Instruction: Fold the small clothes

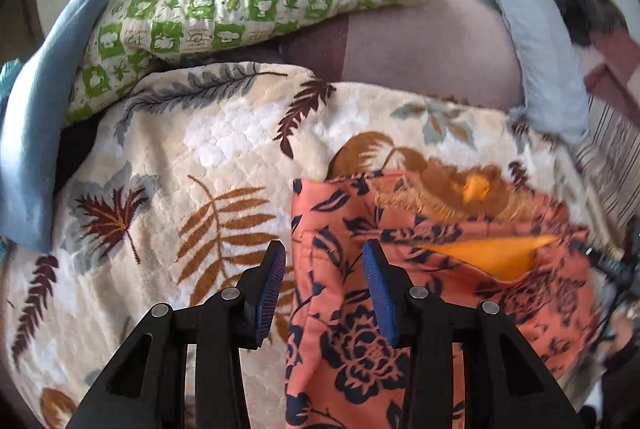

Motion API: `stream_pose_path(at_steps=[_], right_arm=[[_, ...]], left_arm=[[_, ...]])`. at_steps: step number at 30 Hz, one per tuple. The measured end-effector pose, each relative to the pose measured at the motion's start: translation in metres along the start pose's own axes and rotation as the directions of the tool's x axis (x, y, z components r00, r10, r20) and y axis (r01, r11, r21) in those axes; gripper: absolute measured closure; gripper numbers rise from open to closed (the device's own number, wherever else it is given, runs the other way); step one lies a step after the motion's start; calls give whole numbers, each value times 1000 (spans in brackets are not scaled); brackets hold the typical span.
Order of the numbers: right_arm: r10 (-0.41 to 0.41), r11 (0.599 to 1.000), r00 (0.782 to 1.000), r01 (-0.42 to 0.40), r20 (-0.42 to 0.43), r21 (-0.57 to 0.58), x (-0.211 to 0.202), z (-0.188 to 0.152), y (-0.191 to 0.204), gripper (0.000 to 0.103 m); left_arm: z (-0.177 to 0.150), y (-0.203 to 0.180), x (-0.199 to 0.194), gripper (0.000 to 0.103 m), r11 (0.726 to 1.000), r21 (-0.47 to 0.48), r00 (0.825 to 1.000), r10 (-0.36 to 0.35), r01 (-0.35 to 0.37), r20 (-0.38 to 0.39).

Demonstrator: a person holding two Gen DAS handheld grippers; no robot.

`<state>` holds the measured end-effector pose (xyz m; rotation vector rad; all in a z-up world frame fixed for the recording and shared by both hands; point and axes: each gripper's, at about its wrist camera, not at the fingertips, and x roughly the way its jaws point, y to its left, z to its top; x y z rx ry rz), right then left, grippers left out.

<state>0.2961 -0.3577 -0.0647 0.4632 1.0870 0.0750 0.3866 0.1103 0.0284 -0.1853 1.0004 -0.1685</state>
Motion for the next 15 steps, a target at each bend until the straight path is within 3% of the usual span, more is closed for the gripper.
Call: stream_pose_path(at_steps=[3, 8, 9, 10, 11, 12, 13, 15], right_arm=[[19, 1000, 1000, -19, -16, -10, -1, 0, -2, 30], [17, 1000, 1000, -16, -14, 11, 6, -1, -6, 30], [6, 1000, 1000, -6, -11, 5, 7, -2, -5, 33], [-14, 1000, 1000, 14, -6, -4, 7, -2, -4, 43], [-25, 1000, 1000, 25, -2, -15, 7, -2, -2, 54], [-43, 999, 999, 43, 3, -32, 5, -1, 0, 78], [-66, 997, 998, 67, 20, -46, 1, 0, 4, 81], [-64, 995, 996, 68, 57, -68, -11, 4, 13, 86]], left_arm=[[-8, 12, 4, 55, 996, 22, 994, -89, 90, -59], [-35, 4, 35, 54, 991, 126, 989, -36, 54, -140], [-37, 1, 44, 54, 991, 130, 988, -23, 42, -150], [-37, -2, 53, 56, 992, 129, 988, 9, 11, -153], [-36, -5, 59, 74, 992, 123, 988, 32, -13, -152], [-34, -7, 62, 90, 993, 116, 988, 48, -30, -147], [-31, -6, 61, 97, 995, 95, 989, 34, -21, -141], [-27, -7, 44, 99, 999, 35, 998, -26, 28, -62]])
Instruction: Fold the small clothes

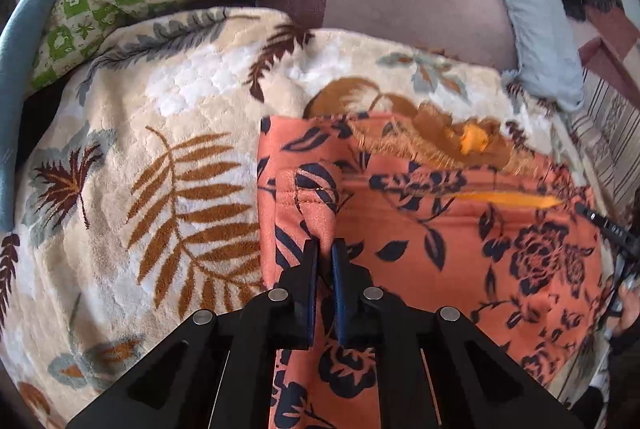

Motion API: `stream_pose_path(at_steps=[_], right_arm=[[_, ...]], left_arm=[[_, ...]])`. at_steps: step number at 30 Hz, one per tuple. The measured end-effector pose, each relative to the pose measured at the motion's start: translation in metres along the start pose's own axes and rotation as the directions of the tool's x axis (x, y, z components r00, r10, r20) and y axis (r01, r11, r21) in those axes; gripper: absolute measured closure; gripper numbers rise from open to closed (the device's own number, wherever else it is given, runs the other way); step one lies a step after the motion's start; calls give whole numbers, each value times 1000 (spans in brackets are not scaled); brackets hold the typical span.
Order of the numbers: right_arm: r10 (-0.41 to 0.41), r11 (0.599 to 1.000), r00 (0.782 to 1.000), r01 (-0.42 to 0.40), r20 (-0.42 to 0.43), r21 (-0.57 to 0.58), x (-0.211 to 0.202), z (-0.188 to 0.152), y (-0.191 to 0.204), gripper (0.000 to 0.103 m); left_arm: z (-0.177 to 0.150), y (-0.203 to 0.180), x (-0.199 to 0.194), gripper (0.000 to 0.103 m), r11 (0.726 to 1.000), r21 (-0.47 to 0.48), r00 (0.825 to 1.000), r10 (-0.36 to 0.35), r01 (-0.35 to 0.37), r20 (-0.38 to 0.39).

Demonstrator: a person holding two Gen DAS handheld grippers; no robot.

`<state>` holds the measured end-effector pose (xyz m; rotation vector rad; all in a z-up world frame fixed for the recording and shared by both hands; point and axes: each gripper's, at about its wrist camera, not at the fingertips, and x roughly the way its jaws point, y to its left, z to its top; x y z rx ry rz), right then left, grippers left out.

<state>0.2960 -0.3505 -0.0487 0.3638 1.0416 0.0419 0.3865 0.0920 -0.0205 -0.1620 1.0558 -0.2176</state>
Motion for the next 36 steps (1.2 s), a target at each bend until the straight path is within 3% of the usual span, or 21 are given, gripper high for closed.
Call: stream_pose_path(at_steps=[2, 4, 6, 9, 12, 14, 17, 19, 20, 21, 22, 23, 25, 28, 32, 36], right_arm=[[40, 999, 998, -40, 52, 0, -15, 8, 5, 87], [71, 997, 994, -73, 85, 23, -22, 15, 5, 87], [54, 998, 997, -57, 57, 42, -15, 16, 3, 86], [44, 998, 999, -43, -7, 53, -2, 7, -6, 81], [95, 990, 995, -95, 7, 105, -1, 4, -20, 74], [127, 984, 992, -129, 25, 125, -2, 5, -24, 70], [153, 982, 988, -151, -6, 117, 7, 8, -21, 65], [116, 991, 993, -115, -23, 70, 13, 9, -13, 64], [95, 995, 995, -94, -23, 42, 15, 10, -10, 64], [49, 999, 999, -49, -24, 15, 17, 11, -7, 74], [5, 1000, 1000, -5, -20, -4, 16, 11, -4, 80], [-16, 1000, 1000, 16, -5, -8, 11, 12, -1, 80], [-37, 999, 998, 37, 48, -15, -8, 14, 3, 88], [-1, 999, 996, 6, 89, -53, -30, 21, 10, 94], [70, 996, 994, -65, 88, -59, -37, 39, 19, 95], [120, 992, 976, -126, 183, 20, -45, 60, 8, 95]], left_arm=[[6, 0, -19, 99, 999, -34, 996, -34, 37, 83], [13, 3, -24, 99, 998, -57, 994, -32, 39, 108], [17, 9, -16, 99, 997, -78, 997, -14, 20, 78], [12, 26, -4, 98, 989, -132, 997, -71, 73, 18], [14, 33, 8, 86, 988, -128, 995, -88, 82, -44], [15, 32, 15, 66, 992, -110, 994, -77, 69, -75], [15, 20, 21, 58, 997, -50, 993, -68, 63, -98], [14, 12, 24, 56, 998, -31, 992, -60, 57, -107], [13, 7, 26, 56, 999, -26, 993, -44, 41, -110], [14, 2, 30, 60, 1000, -10, 994, -1, 0, -113], [14, -3, 29, 84, 1000, 2, 994, 29, -29, -108], [13, -6, 26, 96, 999, 2, 994, 33, -33, -105], [12, -6, 12, 96, 999, -29, 998, 10, -12, -60], [11, -7, -12, 96, 999, -46, 1000, -9, 10, 18], [19, -1, -27, 97, 994, -107, 997, -18, 25, 69], [32, 13, -37, 97, 985, -167, 989, -15, 39, 146]])
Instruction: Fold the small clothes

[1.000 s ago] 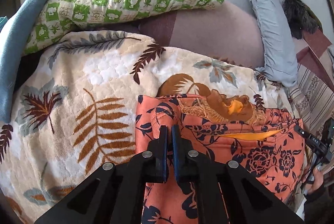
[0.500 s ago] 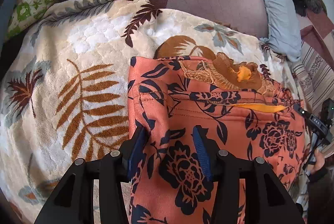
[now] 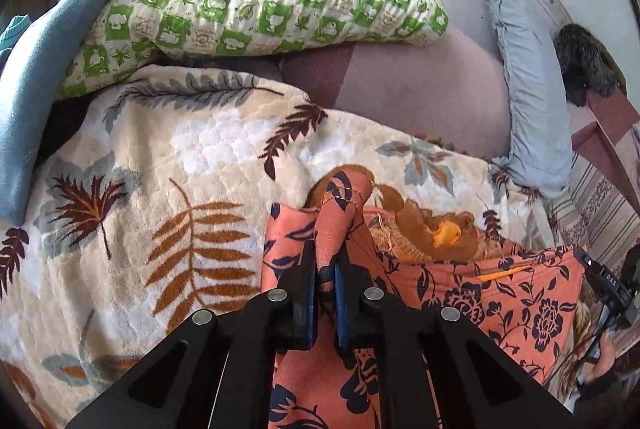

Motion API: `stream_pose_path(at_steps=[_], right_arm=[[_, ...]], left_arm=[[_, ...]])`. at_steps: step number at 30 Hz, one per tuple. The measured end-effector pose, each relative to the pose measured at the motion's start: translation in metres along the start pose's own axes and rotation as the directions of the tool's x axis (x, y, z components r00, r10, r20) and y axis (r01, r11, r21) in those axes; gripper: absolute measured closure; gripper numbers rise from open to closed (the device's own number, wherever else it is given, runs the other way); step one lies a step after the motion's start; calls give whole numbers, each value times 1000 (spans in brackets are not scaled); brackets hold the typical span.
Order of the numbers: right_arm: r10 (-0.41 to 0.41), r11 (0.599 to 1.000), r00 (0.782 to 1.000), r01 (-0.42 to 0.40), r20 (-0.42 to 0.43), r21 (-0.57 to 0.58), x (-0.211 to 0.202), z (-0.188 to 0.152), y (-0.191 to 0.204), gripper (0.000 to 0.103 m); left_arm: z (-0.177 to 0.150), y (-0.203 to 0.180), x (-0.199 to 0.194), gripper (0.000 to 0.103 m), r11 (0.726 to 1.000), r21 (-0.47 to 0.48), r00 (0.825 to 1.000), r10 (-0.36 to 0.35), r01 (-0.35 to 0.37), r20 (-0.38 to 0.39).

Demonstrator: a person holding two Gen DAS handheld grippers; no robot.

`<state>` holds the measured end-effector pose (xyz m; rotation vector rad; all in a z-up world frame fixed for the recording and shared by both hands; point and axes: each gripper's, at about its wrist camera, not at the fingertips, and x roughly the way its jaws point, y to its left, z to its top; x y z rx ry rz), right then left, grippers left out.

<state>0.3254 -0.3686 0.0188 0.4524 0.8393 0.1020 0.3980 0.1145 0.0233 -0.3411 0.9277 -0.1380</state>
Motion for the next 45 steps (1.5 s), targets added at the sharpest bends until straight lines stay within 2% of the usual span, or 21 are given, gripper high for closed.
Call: stream_pose_path(at_steps=[4, 6, 9, 11, 14, 16, 18, 19, 20, 21, 22, 23, 25, 27, 31, 33, 36, 38, 39, 41, 45], right_arm=[[-31, 995, 1000, 31, -4, 95, 24, 3, -30, 95], [-55, 988, 997, 61, -45, 143, 43, -6, -49, 95], [-102, 977, 988, 121, -116, 177, 71, -22, -69, 95], [-133, 969, 980, 161, -151, 186, 83, -31, -75, 94], [-182, 964, 970, 208, -161, 166, 82, -31, -70, 83], [-193, 964, 972, 213, -130, 157, 63, -28, -61, 82], [-179, 969, 980, 191, -88, 156, 34, -28, -48, 77], [-157, 972, 985, 166, -64, 166, 19, -32, -42, 67], [-130, 974, 991, 135, -40, 183, 2, -40, -36, 61], [-102, 974, 994, 105, -27, 200, -12, -49, -31, 50], [-77, 973, 997, 80, -24, 217, -25, -61, -26, 45], [-56, 969, 998, 63, -37, 237, -35, -76, -23, 44], [2, 957, 996, 22, -85, 289, -49, -103, -17, 44], [70, 928, 989, -18, -127, 371, -61, -130, -16, 44], [151, 856, 972, -36, -182, 515, -63, -169, -20, 44], [143, 824, 972, -11, -189, 567, -56, -180, -27, 44], [194, 741, 964, -23, -181, 671, -37, -193, -33, 42], [186, 702, 972, -27, -146, 712, -27, -195, -34, 42], [177, 700, 977, -39, -121, 713, -24, -192, -33, 42], [145, 708, 985, -35, -97, 705, -18, -184, -32, 42], [162, 643, 984, -52, -69, 764, -11, -184, -39, 42]], left_arm=[[11, 13, 25, 96, 998, -42, 999, 39, -38, 25], [9, 21, 57, 96, 995, -59, 996, 78, -80, -39], [-3, 28, 101, 96, 986, -48, 979, 150, -158, -136], [-8, 29, 108, 95, 985, -52, 978, 159, -167, -132], [-3, 33, 99, 94, 984, -109, 982, 123, -139, -144], [-4, 42, 81, 94, 982, -163, 985, 68, -95, -161], [-4, 50, 52, 93, 979, -186, 987, 57, -85, -152], [-12, 53, 34, 89, 977, -196, 990, 55, -80, -133], [-12, 56, 18, 76, 975, -201, 989, 72, -96, -126], [-24, 58, 2, 68, 970, -204, 986, 107, -132, -127], [-36, 60, -14, 58, 967, -209, 985, 121, -146, -125], [-50, 61, -27, 56, 967, -224, 988, 101, -125, -115], [-81, 63, -44, 55, 957, -286, 994, 7, -39, -112], [-105, 66, -46, 53, 933, -359, 987, -73, 17, -141], [-133, 71, -25, 53, 871, -490, 955, -173, 34, -242], [-136, 75, -21, 53, 857, -515, 955, -175, 27, -241], [-138, 87, -14, 51, 830, -557, 951, -201, 38, -234], [-144, 99, -6, 51, 804, -594, 952, -205, 31, -229], [-147, 104, -3, 51, 778, -627, 950, -225, 42, -216], [-148, 107, -5, 52, 763, -645, 955, -217, 36, -204], [-166, 99, -31, 52, 708, -706, 975, -155, -1, -157]])
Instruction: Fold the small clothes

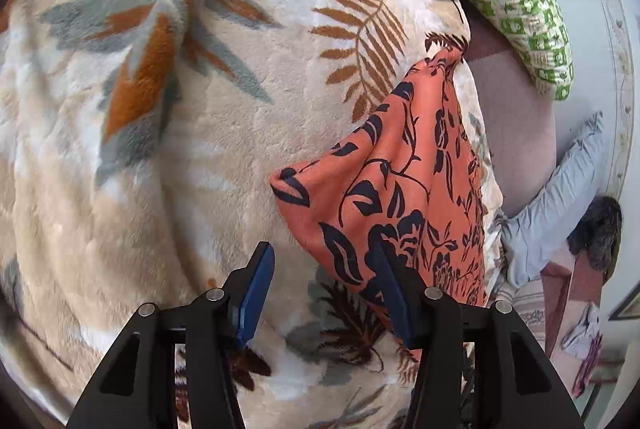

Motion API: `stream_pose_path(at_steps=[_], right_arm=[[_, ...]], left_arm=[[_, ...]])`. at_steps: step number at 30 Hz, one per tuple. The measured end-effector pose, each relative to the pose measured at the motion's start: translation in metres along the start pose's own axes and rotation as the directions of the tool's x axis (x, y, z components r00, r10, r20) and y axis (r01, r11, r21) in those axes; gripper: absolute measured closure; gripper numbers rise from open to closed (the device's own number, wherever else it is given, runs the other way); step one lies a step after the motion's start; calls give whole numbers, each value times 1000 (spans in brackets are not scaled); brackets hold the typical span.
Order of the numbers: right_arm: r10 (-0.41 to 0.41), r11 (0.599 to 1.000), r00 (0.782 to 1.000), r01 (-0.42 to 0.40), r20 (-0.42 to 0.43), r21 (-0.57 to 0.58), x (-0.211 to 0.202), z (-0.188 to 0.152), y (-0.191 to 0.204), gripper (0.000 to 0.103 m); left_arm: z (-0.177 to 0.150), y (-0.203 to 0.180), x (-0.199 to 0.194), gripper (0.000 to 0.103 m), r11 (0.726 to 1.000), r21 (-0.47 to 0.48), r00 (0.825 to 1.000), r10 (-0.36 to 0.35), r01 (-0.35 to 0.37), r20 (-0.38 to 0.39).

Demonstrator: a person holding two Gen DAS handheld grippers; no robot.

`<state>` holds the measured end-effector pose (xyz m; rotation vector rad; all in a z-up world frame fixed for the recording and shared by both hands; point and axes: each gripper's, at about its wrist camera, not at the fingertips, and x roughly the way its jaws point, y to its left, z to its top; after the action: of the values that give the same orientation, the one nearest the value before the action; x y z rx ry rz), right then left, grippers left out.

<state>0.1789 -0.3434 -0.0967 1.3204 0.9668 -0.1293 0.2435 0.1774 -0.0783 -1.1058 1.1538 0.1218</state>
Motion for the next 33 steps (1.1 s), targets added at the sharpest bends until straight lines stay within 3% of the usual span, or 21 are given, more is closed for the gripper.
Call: stream_pose_path(at_steps=[3, 5, 6, 7, 9, 10, 11, 14, 19, 21, 24, 27, 30, 33], right_arm=[[7, 1000, 1000, -7, 1, -4, 1, 2, -2, 43], [4, 1000, 1000, -4, 2, -17, 2, 1, -1, 45], [6, 1000, 1000, -6, -1, -26, 2, 1, 1, 50], [12, 999, 1000, -12, -5, -44, 2, 3, 3, 66], [-1, 994, 1000, 0, -11, -112, -3, 8, 13, 87], [10, 987, 1000, -10, 3, -159, -10, 10, 21, 92], [22, 974, 1000, -16, 22, -226, -19, 10, 33, 94], [-38, 914, 998, 54, 46, -401, -31, 4, 55, 94], [-220, 894, 975, 216, 35, -392, -9, 8, 11, 89], [-203, 912, 979, 201, 34, -356, -15, 9, 10, 85], [-243, 882, 967, 252, 74, -399, -31, 6, 25, 76], [-273, 854, 945, 324, 180, -408, -59, 3, 38, 75], [-269, 820, 917, 378, 293, -429, -81, -1, 61, 71], [-210, 793, 919, 360, 334, -492, -88, -8, 97, 70]], left_arm=[[-8, -17, 0, 50, 996, 87, 998, 28, -33, 61], [-10, -20, 18, 50, 990, 121, 997, 69, -73, 37], [-10, -19, 29, 50, 991, 117, 998, 62, -62, 7], [-9, -21, 29, 52, 990, 131, 998, 49, -53, 29], [-5, -38, 29, 82, 975, 209, 994, 53, -71, 91], [-3, -46, 25, 93, 966, 248, 992, 50, -79, 119], [-4, -51, 17, 93, 960, 267, 987, 40, -80, 154], [-22, -61, 5, 93, 930, 327, 965, 85, -166, 248], [-35, -50, 35, 89, 907, 298, 950, 248, -297, 191], [-30, -54, 28, 89, 922, 280, 958, 226, -269, 177], [-29, -58, 12, 88, 938, 259, 966, 191, -232, 174], [-28, -60, -7, 87, 945, 248, 965, 160, -211, 210], [-30, -57, -34, 86, 954, 211, 947, 152, -216, 282], [-29, -48, -59, 78, 970, 144, 931, 137, -195, 339]])
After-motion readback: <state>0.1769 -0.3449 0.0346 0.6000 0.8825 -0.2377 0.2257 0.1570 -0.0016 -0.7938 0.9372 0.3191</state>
